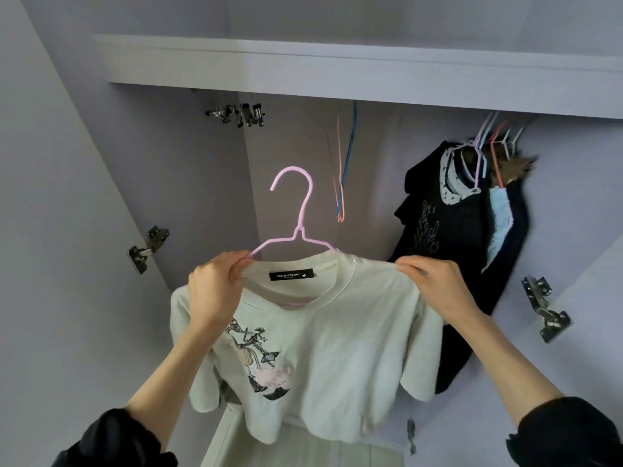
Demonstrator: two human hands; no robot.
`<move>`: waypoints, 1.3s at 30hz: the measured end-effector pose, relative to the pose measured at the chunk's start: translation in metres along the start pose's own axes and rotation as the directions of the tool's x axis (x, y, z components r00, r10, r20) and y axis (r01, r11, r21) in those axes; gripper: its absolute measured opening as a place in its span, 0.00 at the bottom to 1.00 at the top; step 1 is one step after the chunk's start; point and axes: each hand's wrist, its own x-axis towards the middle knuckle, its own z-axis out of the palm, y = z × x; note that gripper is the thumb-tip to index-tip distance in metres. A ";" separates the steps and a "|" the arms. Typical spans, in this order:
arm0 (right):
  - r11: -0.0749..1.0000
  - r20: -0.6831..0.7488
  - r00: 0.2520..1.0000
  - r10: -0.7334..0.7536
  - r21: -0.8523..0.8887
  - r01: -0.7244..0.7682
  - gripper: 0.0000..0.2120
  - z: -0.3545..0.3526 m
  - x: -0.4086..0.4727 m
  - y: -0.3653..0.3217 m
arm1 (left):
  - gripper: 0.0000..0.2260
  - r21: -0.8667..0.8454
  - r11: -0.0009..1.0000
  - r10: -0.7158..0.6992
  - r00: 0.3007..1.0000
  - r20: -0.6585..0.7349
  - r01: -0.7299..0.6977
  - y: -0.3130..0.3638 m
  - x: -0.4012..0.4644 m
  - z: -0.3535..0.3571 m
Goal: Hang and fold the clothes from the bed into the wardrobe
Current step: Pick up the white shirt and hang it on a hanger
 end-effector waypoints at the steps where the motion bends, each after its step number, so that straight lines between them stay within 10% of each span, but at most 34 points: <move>1: 0.999 -0.006 1.000 0.026 0.047 -0.025 0.06 0.000 0.001 0.000 | 0.06 -0.007 1.000 -0.010 1.000 0.008 0.010 0.000 0.000 0.000; 15: 0.968 0.055 0.966 0.252 -0.019 -0.251 0.07 -0.012 0.013 0.001 | 0.10 0.000 0.994 0.112 0.988 -0.107 -0.113 0.004 0.005 0.002; 20: 0.994 0.049 0.995 -0.083 0.075 0.079 0.10 0.013 0.016 -0.051 | 0.09 -0.010 0.985 0.172 0.984 -0.042 -0.172 0.011 -0.002 0.023; 25: 0.996 0.359 0.932 -0.044 -0.054 0.068 0.11 0.021 0.033 -0.077 | 0.08 -0.022 0.982 0.187 0.982 0.008 -0.187 0.018 -0.005 0.037; 33: 0.906 0.686 0.718 0.113 0.225 -0.358 0.08 0.001 0.033 -0.063 | 0.07 -0.146 0.980 0.171 0.952 0.254 -0.137 0.031 0.006 0.056; 39: 0.588 0.824 0.555 0.113 0.395 -0.706 0.25 0.003 0.029 -0.049 | 0.10 -0.110 0.990 0.127 0.892 0.433 -0.088 0.036 0.010 0.073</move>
